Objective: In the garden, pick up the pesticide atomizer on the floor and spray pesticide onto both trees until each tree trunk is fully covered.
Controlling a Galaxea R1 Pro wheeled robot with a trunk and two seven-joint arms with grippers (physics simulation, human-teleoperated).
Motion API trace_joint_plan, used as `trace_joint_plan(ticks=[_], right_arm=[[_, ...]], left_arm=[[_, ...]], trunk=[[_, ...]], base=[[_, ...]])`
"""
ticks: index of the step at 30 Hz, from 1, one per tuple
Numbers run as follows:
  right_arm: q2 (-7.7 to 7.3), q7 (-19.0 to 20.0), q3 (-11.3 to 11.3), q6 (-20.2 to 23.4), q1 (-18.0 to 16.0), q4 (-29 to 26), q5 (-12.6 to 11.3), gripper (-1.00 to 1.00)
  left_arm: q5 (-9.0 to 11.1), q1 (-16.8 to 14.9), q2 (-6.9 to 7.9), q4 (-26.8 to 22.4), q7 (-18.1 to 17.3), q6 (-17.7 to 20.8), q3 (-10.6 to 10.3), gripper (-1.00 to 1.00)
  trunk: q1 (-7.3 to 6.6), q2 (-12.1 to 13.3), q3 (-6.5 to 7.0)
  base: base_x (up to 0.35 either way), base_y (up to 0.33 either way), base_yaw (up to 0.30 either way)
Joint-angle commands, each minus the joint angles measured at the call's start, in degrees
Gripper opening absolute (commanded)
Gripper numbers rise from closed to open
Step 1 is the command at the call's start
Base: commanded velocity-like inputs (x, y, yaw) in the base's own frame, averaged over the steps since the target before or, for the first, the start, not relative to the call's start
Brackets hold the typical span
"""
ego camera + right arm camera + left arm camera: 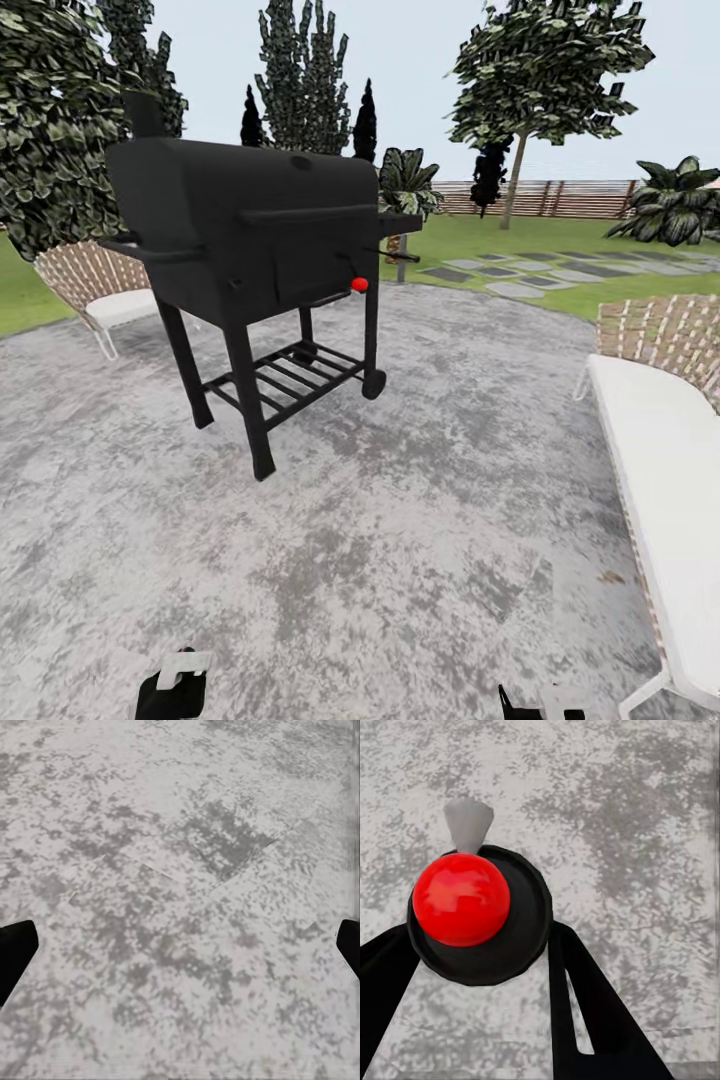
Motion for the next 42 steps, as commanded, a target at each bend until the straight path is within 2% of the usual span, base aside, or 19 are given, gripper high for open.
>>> trace_joint_plan(ticks=[1,42], right_arm=[[0.00,-0.02,0.00,-0.18,-0.05,0.06,0.03,1.00],[0.00,-0.02,0.00,-0.18,-0.05,0.06,0.03,1.00]], left_arm=[[-0.11,-0.02,-0.04,0.02,-0.49,-0.14,0.47,-1.00],[-0.08,-0.02,-0.04,0.02,-0.49,-0.14,0.47,-1.00]], trunk=[[0.02,-0.02,-0.05],[0.02,-0.02,-0.05]], base=[[0.285,0.031,-0.263],[0.289,0.002,-0.263]])
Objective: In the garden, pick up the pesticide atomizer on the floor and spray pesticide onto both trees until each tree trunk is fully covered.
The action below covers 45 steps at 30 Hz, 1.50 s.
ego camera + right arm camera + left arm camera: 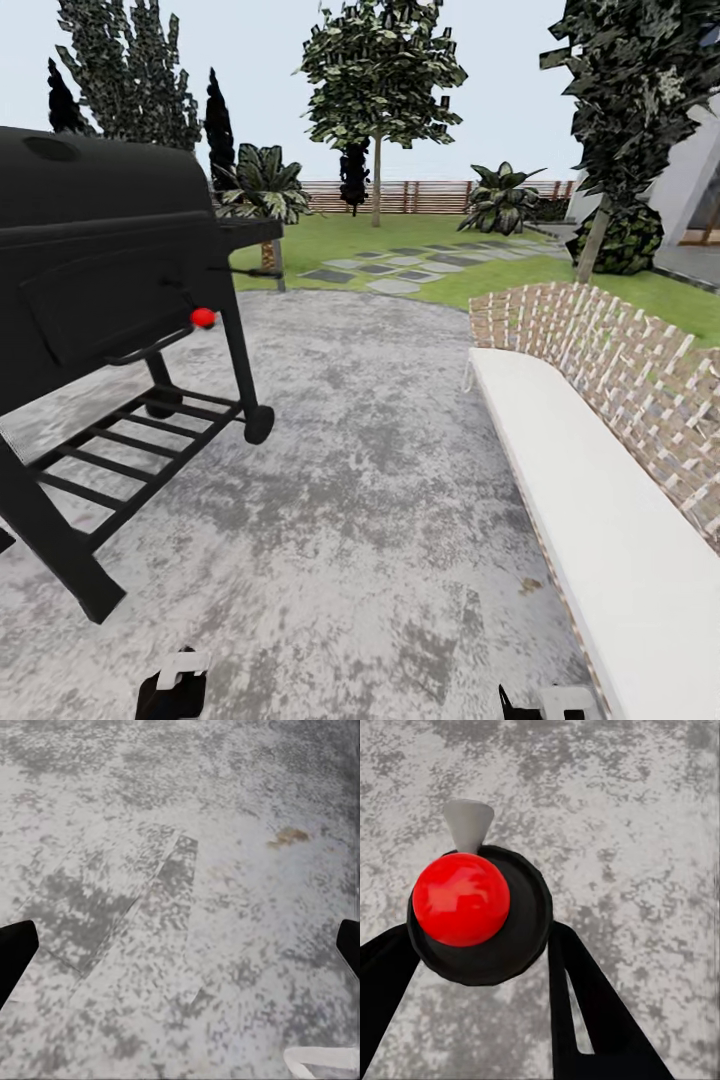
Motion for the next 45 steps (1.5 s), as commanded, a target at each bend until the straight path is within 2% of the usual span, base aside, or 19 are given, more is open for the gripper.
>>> trace_joint_plan(ticks=[1,12,28,45], right_arm=[[0.00,-0.02,0.00,-0.17,-0.04,0.07,0.03,1.00],[0.00,-0.02,0.01,-0.17,-0.05,0.07,0.03,1.00],[0.00,0.32,0.09,-0.17,-0.02,0.07,0.11,1.00],[-0.08,0.05,0.09,-0.17,-0.06,0.07,0.04,1.00]], left_arm=[[-0.09,-0.02,-0.04,0.02,-0.49,-0.14,0.47,-1.00],[-0.08,-0.02,-0.04,0.02,-0.49,-0.14,0.47,-1.00],[-0.08,-0.02,-0.04,0.02,-0.49,-0.14,0.47,-1.00],[-0.07,-0.02,-0.04,0.02,-0.49,-0.14,0.47,-1.00]], trunk=[[0.02,-0.02,-0.05],[0.02,-0.02,-0.05],[0.02,-0.02,-0.05],[0.02,-0.02,-0.05]], base=[[0.299,0.000,-0.263],[0.307,0.000,-0.234],[0.329,0.102,-0.008],[0.337,0.007,0.000]])
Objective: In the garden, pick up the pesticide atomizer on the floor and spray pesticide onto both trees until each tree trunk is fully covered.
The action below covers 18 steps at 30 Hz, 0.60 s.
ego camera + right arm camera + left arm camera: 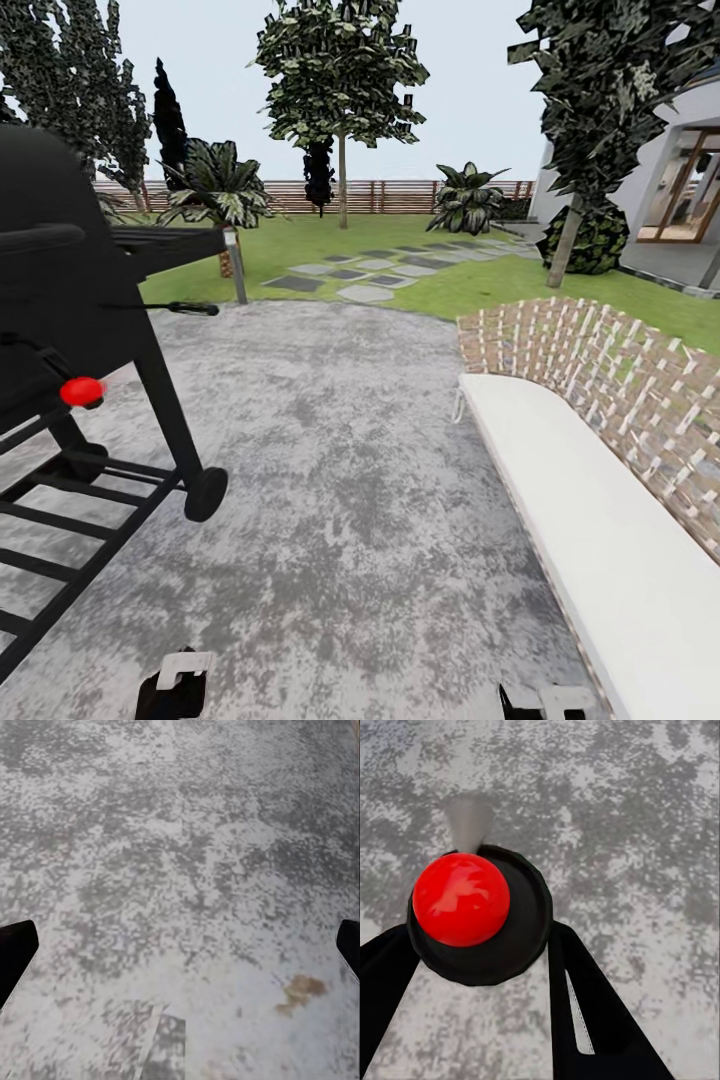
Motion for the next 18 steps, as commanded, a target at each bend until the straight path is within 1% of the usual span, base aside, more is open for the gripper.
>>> trace_joint_plan(ticks=[1,8,14,18], right_arm=[[-0.01,-0.05,0.00,-0.17,-0.02,0.05,0.02,1.00],[-0.01,-0.10,0.00,-0.17,-0.04,0.05,0.02,1.00],[0.05,-0.10,0.00,-0.17,-0.01,0.05,0.02,1.00],[0.08,-0.10,0.00,-0.17,-0.01,0.05,0.02,1.00]], left_arm=[[-0.10,-0.04,-0.04,0.04,-0.49,-0.15,0.47,-1.00],[-0.10,-0.04,-0.04,0.04,-0.49,-0.15,0.47,-1.00],[-0.10,-0.04,-0.04,0.04,-0.49,-0.15,0.47,-1.00],[-0.10,-0.04,-0.04,0.04,-0.49,-0.15,0.47,-1.00]], trunk=[[0.03,-0.02,-0.05],[0.03,-0.02,-0.05],[0.03,-0.02,-0.05],[0.03,-0.02,-0.05]], base=[[0.338,0.000,0.000],[0.338,0.000,-0.012],[0.338,0.000,-0.179],[0.338,0.000,-0.043]])
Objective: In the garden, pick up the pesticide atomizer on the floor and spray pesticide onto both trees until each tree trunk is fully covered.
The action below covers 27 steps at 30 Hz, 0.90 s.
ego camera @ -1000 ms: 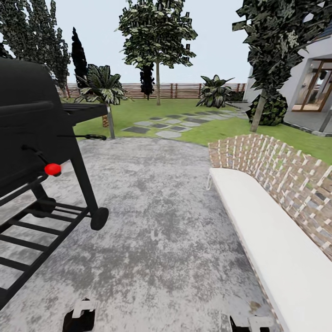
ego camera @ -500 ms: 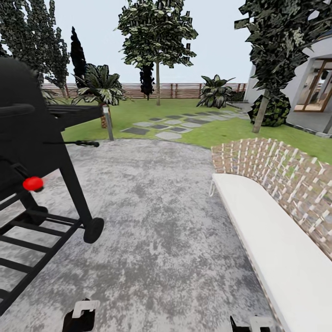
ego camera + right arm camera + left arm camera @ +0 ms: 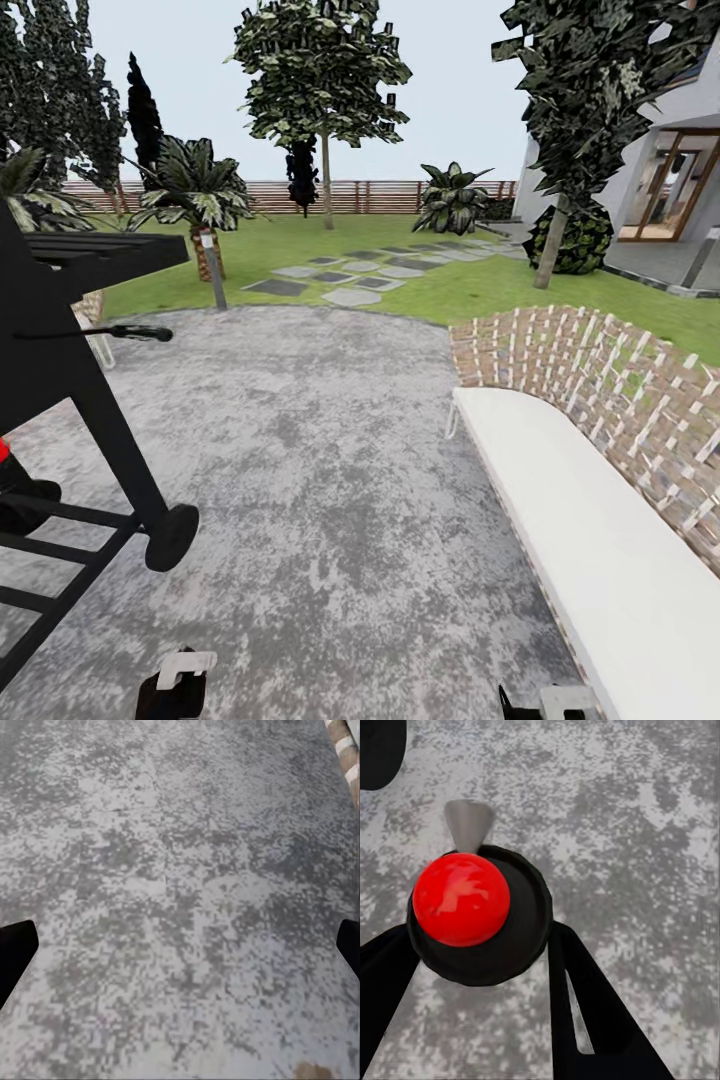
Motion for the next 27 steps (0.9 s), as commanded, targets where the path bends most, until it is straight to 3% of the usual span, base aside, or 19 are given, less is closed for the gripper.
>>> trace_joint_plan(ticks=[1,27], right_arm=[[0.01,-0.02,0.01,-0.17,-0.03,0.05,0.03,1.00],[0.10,0.06,0.01,-0.17,-0.07,0.06,0.11,1.00]], left_arm=[[-0.10,-0.04,-0.04,0.04,-0.49,-0.15,0.47,-1.00],[-0.10,-0.04,-0.06,0.04,-0.49,-0.15,0.47,-1.00]], trunk=[[0.03,-0.02,-0.05],[0.03,-0.02,-0.05]], base=[[0.338,0.000,-0.013],[0.338,0.000,-0.001]])
